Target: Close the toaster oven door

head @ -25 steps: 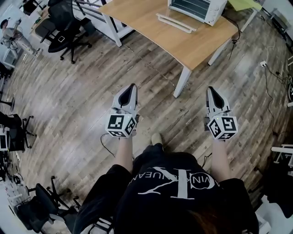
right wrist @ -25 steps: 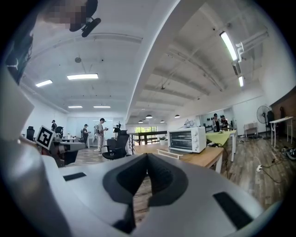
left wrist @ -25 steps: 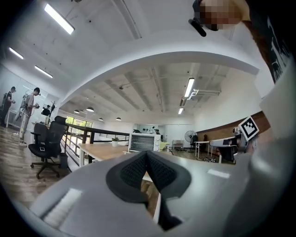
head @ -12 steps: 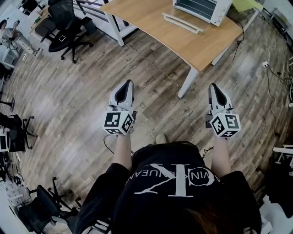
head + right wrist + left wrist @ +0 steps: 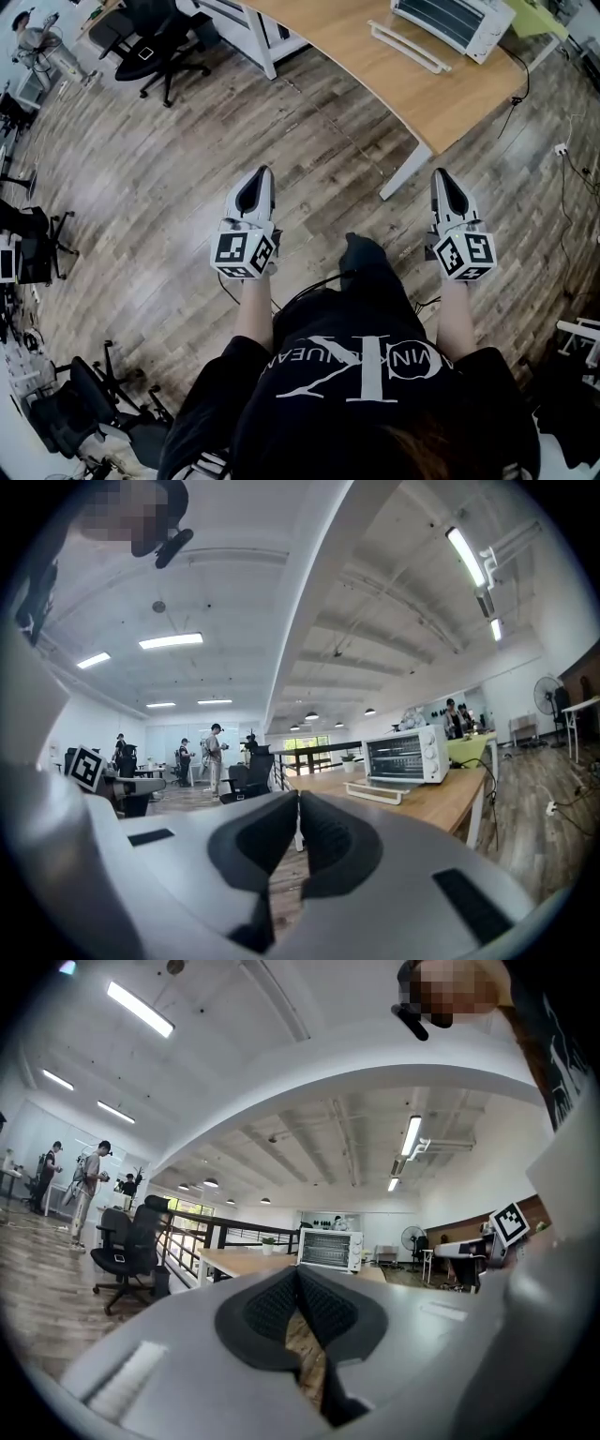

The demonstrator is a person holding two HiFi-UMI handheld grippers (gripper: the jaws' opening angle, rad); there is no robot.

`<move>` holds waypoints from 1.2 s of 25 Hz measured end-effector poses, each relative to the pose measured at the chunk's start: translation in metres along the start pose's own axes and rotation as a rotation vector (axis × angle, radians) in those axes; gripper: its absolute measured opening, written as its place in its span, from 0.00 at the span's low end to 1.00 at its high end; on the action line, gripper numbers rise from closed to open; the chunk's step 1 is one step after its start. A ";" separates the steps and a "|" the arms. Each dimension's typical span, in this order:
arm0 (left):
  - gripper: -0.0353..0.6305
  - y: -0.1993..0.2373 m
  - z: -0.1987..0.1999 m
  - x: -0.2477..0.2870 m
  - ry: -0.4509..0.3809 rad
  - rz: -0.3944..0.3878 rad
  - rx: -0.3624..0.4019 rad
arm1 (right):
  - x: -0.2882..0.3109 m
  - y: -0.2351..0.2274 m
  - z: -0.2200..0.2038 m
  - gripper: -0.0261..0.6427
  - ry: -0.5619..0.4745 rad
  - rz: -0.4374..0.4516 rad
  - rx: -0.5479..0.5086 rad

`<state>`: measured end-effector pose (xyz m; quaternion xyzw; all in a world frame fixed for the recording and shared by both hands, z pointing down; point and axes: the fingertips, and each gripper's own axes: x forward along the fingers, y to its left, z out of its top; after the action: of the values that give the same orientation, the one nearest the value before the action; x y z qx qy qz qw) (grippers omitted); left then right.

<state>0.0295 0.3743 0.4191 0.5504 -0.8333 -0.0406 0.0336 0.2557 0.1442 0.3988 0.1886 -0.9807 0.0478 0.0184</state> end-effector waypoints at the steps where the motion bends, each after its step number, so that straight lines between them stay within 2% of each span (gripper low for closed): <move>1: 0.07 0.003 -0.001 0.002 0.001 0.002 -0.003 | 0.006 0.001 0.000 0.06 0.004 0.006 -0.002; 6: 0.07 0.018 -0.005 0.024 0.010 0.002 -0.003 | 0.045 -0.008 0.002 0.06 0.009 0.010 -0.021; 14: 0.07 0.068 0.001 0.083 0.018 0.026 -0.022 | 0.125 -0.018 0.000 0.06 0.027 0.023 -0.041; 30: 0.07 0.100 0.006 0.247 0.077 -0.100 -0.024 | 0.231 -0.093 -0.011 0.06 0.125 -0.081 -0.010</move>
<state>-0.1594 0.1864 0.4264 0.5919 -0.8024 -0.0312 0.0701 0.0762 -0.0251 0.4304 0.2247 -0.9694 0.0537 0.0827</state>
